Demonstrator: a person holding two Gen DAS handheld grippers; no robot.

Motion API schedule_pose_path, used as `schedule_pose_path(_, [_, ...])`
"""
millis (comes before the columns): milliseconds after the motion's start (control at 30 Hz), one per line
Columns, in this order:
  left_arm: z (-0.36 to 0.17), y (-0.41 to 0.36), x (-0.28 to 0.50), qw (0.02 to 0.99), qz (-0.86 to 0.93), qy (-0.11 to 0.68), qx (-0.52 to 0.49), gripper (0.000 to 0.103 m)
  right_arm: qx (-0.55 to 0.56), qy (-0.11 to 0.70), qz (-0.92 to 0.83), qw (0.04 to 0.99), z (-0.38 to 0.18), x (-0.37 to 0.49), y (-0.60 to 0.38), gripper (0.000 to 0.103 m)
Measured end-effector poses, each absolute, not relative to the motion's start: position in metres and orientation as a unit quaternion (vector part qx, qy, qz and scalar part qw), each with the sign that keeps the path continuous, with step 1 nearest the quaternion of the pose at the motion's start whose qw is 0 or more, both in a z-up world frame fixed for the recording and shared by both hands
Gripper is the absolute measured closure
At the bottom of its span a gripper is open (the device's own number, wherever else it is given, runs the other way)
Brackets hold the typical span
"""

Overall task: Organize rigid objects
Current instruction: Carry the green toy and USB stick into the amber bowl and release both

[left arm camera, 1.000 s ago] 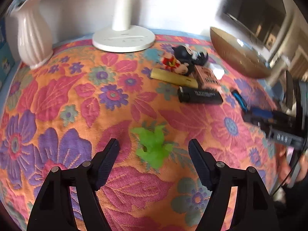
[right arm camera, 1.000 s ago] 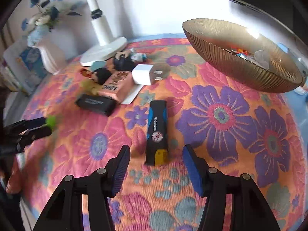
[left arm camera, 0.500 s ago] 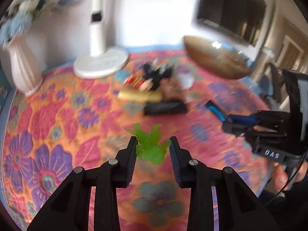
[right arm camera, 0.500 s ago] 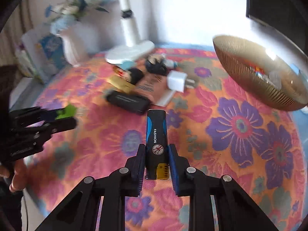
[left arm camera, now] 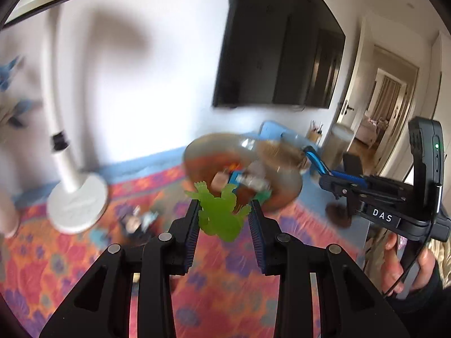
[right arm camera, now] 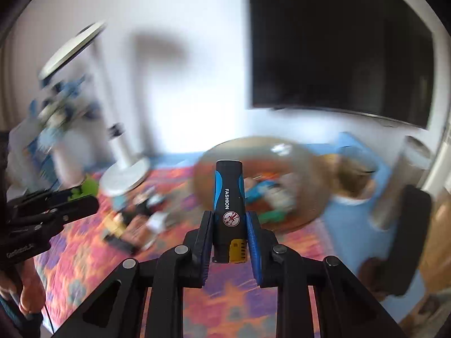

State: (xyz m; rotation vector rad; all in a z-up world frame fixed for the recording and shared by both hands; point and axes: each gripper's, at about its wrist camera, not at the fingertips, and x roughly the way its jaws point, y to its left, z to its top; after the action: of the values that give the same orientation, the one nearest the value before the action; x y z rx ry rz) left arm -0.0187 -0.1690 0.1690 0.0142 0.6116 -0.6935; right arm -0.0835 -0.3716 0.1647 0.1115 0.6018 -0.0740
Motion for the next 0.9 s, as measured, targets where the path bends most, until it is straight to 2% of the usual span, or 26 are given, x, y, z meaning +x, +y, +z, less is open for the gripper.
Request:
schedule_pose_path(200, [0.173, -0.231, 0.02, 0.887, -0.342, 0.31, -0.001, 0.072, 0.129, 0.315, -0.087, 0.936, 0.174, -0.061, -0.435, 0.08])
schedule_pose_path(567, [0.138, -0.274, 0.046, 0.872, -0.34, 0.353, -0.001, 0.071, 0.124, 0.377, -0.105, 0.912, 0.142, -0.023, -0.445, 0.081])
schedule_pose_path(600, [0.139, -0.275, 0.047, 0.874, -0.337, 0.35, -0.003, 0.064, 0.134, 0.382, -0.106, 0.908, 0.139, -0.018, -0.449, 0.081])
schedule_pose_path(633, [0.14, -0.275, 0.048, 0.878, -0.329, 0.349, -0.004, 0.043, 0.146, 0.385, -0.103, 0.905, 0.136, -0.014, -0.453, 0.078])
schedule_pose_path(700, [0.142, -0.268, 0.049, 0.888, -0.306, 0.342, -0.008, 0.016, 0.166, 0.392, -0.107, 0.899, 0.132, -0.01, -0.46, 0.069])
schedule_pose_path(800, [0.151, -0.246, 0.04, 0.892, -0.312, 0.326, -0.025, 0.016, 0.172, 0.373, -0.118, 0.904, 0.138, -0.023, -0.462, 0.065])
schedule_pose_path(900, [0.164, -0.214, 0.025, 0.902, -0.296, 0.313, -0.03, 0.016, 0.171, 0.355, -0.119, 0.911, 0.148, -0.036, -0.455, 0.053])
